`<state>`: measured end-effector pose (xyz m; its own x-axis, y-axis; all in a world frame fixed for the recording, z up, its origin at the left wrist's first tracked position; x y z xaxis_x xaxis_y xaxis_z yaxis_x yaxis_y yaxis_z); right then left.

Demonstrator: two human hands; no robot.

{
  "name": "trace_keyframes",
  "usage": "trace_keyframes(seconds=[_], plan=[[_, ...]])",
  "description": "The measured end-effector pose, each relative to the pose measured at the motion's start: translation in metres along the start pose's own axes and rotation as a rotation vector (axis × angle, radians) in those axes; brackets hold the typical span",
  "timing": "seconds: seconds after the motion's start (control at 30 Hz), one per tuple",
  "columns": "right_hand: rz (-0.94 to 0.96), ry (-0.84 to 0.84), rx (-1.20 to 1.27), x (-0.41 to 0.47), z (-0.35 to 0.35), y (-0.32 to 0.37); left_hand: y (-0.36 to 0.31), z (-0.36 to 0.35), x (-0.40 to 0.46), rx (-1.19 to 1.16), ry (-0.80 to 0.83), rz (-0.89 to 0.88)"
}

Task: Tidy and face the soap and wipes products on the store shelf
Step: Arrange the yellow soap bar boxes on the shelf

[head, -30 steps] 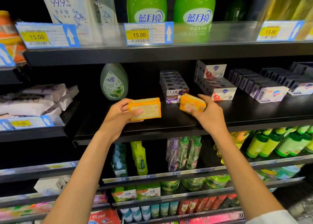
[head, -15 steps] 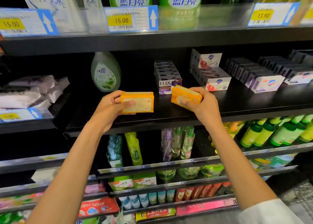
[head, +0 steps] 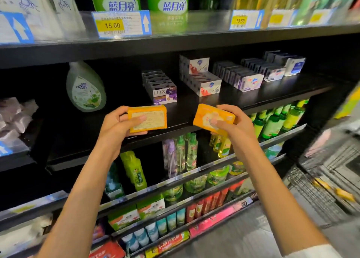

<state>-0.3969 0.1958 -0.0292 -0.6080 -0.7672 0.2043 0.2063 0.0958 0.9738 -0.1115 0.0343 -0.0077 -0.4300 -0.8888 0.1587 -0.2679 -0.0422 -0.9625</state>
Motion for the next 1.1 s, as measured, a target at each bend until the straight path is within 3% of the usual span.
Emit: trace_keyframes(seconds=[0.17,0.67,1.1], plan=[[-0.089,-0.12,0.036,-0.05,0.056,-0.019,0.03,-0.067,-0.021,-0.103,0.096,0.047],[-0.298,-0.605,0.106,-0.193,0.296,-0.104,0.194,-0.333,-0.103,-0.252,0.395,0.421],[-0.426,-0.781,0.173,-0.234,0.486,-0.183,0.303,-0.54,-0.17,-0.235,0.452,0.655]])
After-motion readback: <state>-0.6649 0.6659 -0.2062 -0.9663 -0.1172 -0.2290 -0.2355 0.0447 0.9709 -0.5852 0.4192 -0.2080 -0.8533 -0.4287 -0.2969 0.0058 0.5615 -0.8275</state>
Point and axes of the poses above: each hand's wrist, its own x-axis towards the middle knuckle, its own z-axis out of the back of the hand, y = z × x, the point moved 1 cm from there along x, towards the middle knuckle, and after that the axes turned 11 degrees about -x, right-handed, at the moved point
